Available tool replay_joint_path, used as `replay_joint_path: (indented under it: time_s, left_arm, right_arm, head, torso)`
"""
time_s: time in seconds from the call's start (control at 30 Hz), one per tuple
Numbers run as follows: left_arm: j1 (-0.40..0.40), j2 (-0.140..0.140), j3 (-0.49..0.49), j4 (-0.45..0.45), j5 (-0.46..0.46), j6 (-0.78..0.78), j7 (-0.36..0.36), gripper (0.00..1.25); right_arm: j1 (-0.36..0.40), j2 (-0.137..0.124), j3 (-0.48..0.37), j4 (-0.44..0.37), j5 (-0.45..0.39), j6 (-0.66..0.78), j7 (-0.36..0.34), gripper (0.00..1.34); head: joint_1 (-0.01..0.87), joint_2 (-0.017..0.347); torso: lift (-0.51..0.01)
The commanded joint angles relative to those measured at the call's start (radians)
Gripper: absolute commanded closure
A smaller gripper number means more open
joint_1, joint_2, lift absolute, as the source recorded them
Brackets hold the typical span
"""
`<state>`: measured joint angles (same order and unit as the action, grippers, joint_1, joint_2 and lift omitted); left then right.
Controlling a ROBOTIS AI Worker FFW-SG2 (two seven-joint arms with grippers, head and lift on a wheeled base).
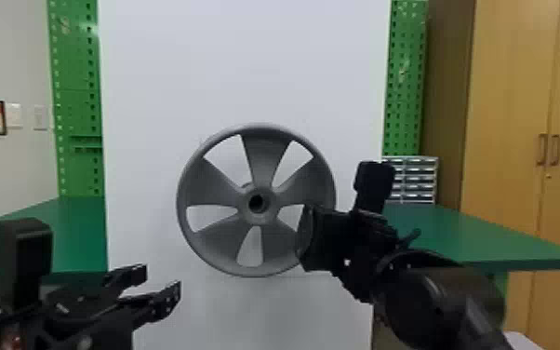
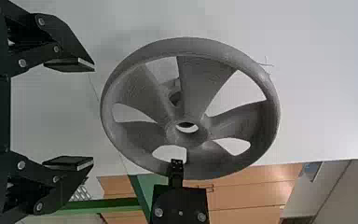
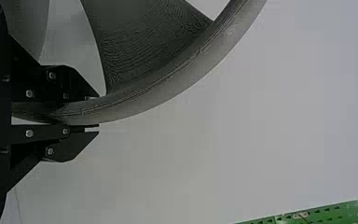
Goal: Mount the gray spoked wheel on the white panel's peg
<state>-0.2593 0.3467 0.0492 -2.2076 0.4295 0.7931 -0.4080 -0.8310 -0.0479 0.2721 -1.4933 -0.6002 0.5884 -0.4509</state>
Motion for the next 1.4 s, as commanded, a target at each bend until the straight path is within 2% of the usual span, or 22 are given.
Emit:
replay_joint_path:
  time_s: [0.0,0.37,0.77,1.37]
  left_arm:
    - [0.0,0.0,-0.002,0.0,0.0,0.0,0.0,0.53]
    - [-0.005,0.0,-0.005,0.0,0.002,0.0,0.0,0.53]
    - [-0.006,0.0,-0.011,0.0,0.006,0.0,0.0,0.53]
    - [-0.011,0.003,-0.015,0.0,0.009,0.0,0.002,0.53]
  right_arm:
    - [-0.003,0.002,0.001,0.012,-0.003,-0.005,0.0,1.22]
    - [-0.013,0.007,-0.001,0.036,-0.004,-0.019,0.008,1.22]
    - [-0.02,0.023,0.007,0.064,-0.007,-0.042,0.024,1.22]
    - [-0.033,0.023,-0.004,0.099,-0.01,-0.065,0.024,1.22]
  head:
    - [0.121,-0.008]
    - [0.121,-0.008]
    - [0.121,-0.008]
    - [0.121,-0.008]
  torso:
    - [-0.434]
    - [-0.433]
    - [-0.433]
    - [-0.433]
